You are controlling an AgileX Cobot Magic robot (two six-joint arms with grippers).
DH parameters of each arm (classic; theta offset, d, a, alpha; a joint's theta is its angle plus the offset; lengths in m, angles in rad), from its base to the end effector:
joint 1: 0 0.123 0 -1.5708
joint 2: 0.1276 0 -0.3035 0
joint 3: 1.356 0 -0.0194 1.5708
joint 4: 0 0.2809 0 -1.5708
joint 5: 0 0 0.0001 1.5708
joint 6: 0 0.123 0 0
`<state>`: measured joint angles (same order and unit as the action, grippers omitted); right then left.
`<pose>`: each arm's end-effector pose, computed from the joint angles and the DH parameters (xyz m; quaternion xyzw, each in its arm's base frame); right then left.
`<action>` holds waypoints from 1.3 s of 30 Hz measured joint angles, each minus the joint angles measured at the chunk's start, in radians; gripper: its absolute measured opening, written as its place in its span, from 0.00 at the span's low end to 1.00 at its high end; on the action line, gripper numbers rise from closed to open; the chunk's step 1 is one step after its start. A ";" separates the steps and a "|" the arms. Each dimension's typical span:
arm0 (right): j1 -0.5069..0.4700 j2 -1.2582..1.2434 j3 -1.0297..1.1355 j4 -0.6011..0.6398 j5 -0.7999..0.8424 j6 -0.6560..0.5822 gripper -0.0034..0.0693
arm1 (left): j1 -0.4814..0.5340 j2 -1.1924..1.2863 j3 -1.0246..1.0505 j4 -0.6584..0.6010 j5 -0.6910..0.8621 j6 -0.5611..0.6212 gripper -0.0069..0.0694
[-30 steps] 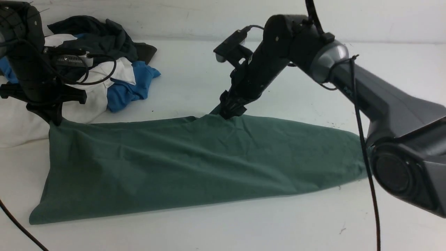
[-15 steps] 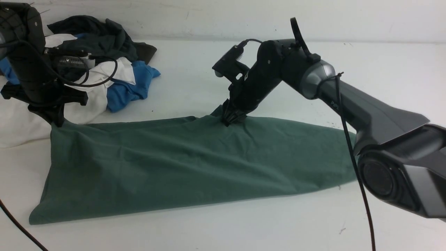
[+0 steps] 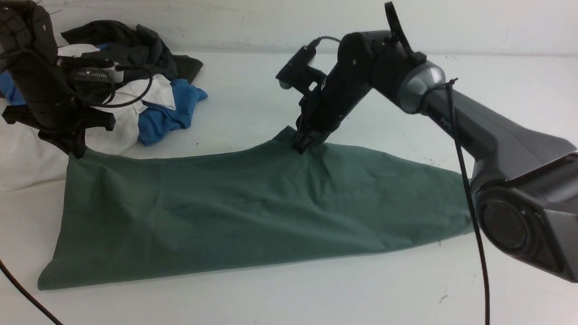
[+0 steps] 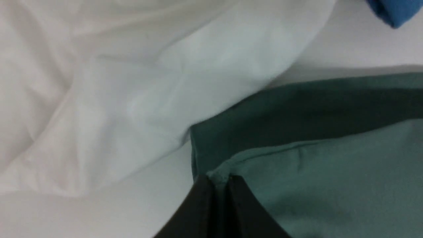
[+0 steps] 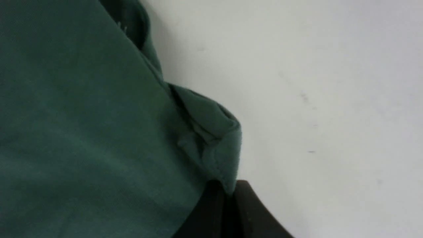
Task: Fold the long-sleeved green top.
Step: Use both arms to drag the lower edge of the fabric forward and fold it over the upper edge
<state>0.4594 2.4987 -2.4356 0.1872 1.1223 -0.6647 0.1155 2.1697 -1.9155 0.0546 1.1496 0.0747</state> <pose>0.5289 0.2847 0.1911 -0.4992 0.8295 0.0670 0.2412 0.5086 0.0652 0.2034 -0.0123 0.9915 0.0380 0.1237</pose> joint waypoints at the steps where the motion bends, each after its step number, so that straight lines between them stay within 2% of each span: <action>1: 0.000 -0.012 -0.001 -0.012 -0.014 0.008 0.05 | 0.000 -0.009 0.000 0.006 -0.017 0.000 0.12; 6: -0.019 -0.027 -0.002 -0.024 -0.106 0.052 0.05 | 0.005 -0.026 0.000 0.078 -0.057 -0.062 0.12; 11: -0.028 -0.002 -0.002 -0.013 -0.170 0.057 0.05 | 0.023 0.006 0.000 0.092 -0.082 -0.121 0.12; 22: -0.028 0.041 -0.002 -0.011 -0.235 0.058 0.05 | 0.024 0.108 0.000 0.095 -0.162 -0.125 0.12; 25: -0.028 0.041 -0.002 -0.017 -0.239 0.057 0.09 | 0.024 0.112 0.000 0.097 -0.176 -0.127 0.15; 30: -0.034 0.041 -0.002 -0.073 -0.254 0.064 0.38 | 0.032 0.110 0.000 0.123 -0.182 -0.137 0.34; 34: -0.033 0.023 -0.002 -0.146 -0.210 0.139 0.62 | 0.033 0.083 0.000 0.131 -0.166 -0.141 0.50; 36: -0.029 0.011 -0.002 -0.177 -0.178 0.169 0.66 | 0.033 0.073 0.000 0.131 -0.155 -0.141 0.53; 37: -0.026 -0.009 -0.002 -0.233 -0.113 0.218 0.72 | 0.033 0.046 -0.004 0.131 -0.141 -0.141 0.55; 39: -0.023 -0.044 -0.002 -0.294 -0.038 0.291 0.74 | 0.033 0.012 -0.017 0.132 -0.123 -0.141 0.56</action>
<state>0.4365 2.4544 -2.4375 -0.1065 1.0843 -0.3735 0.1483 2.1820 -1.9320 0.1863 1.0270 -0.0665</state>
